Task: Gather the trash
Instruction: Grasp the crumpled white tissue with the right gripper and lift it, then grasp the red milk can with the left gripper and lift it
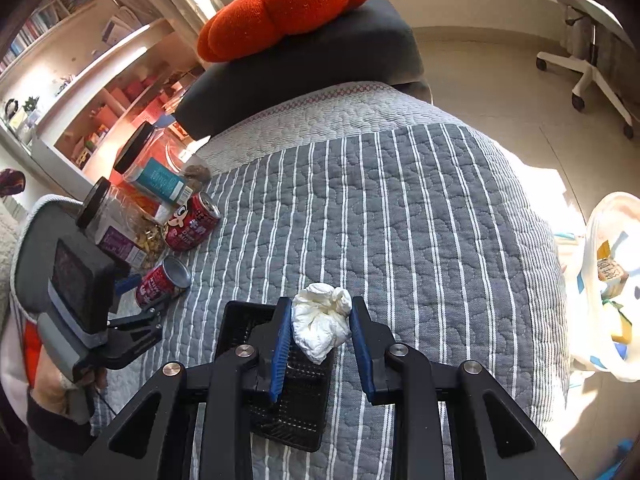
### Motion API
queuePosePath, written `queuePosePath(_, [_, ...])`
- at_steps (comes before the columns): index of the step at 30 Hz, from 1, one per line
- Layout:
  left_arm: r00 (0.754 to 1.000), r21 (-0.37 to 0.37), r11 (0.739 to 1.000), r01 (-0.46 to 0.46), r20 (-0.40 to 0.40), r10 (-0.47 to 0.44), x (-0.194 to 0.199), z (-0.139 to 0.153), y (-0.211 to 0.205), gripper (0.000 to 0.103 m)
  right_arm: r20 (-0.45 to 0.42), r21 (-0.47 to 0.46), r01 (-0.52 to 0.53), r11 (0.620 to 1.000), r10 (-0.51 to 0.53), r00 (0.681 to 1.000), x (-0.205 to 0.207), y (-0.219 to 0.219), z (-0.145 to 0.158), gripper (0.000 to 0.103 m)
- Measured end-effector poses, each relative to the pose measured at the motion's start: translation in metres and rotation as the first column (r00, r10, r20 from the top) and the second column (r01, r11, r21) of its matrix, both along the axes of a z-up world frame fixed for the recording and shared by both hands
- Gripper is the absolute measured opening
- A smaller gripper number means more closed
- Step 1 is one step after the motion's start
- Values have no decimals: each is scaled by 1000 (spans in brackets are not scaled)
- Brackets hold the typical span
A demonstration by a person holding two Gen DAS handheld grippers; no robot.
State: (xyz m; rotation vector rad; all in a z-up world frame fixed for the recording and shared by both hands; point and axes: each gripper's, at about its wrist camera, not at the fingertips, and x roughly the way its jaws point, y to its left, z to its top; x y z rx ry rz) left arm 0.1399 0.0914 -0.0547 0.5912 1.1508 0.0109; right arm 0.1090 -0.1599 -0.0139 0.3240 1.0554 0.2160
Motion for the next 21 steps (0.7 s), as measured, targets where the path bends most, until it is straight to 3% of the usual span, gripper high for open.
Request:
queuePosePath(2, [999,-90,995,-40,-1,40,1,10,9,33,5,6,8,1000,-8,1000,-1,-5,1,30])
queuePosePath(4, [996,-207,974,-90,-16,89,3,21,24,5,13,4,10,1000,-10,1000,-1,-7,3,30])
queuePosePath(6, [990,-288,948,-138,-53,128,6,24,34,4,20,1,6,1000,-6,1000,-3,-9,4,30])
queuePosePath(7, [989,-281,949,-144,-49,136,8,24,37,5,21,0,3,1000,-3,1000,-3,-9,5,30])
queuePosePath(8, [990,-249,958,-140,-26,137,8,23,37,9,20,1,1,1000,-1,1000,-4,-9,5,30])
queuePosePath(9, [991,-217,967,-130,-14,130,8,22,37,33,20,4,-1,1000,1,1000,-5,-10,5,30])
queuePosePath(10, [993,-196,974,-118,-24,115,6,19,35,66,20,6,-3,1000,3,1000,-6,-10,5,30])
queuePosePath(11, [994,-183,977,-108,-32,104,5,15,34,74,20,5,-4,1000,4,1000,-7,-10,5,30])
queuePosePath(14, [998,-101,992,-70,-13,69,6,4,26,74,24,8,1,1000,-1,1000,-9,-12,7,30])
queuePosePath(18, [998,-63,997,-41,36,44,6,7,18,74,30,17,11,1000,-12,999,-9,-15,10,31])
queuePosePath(21, [998,53,999,-4,55,1,12,-4,7,74,28,12,10,1000,-11,1000,-8,-14,9,32])
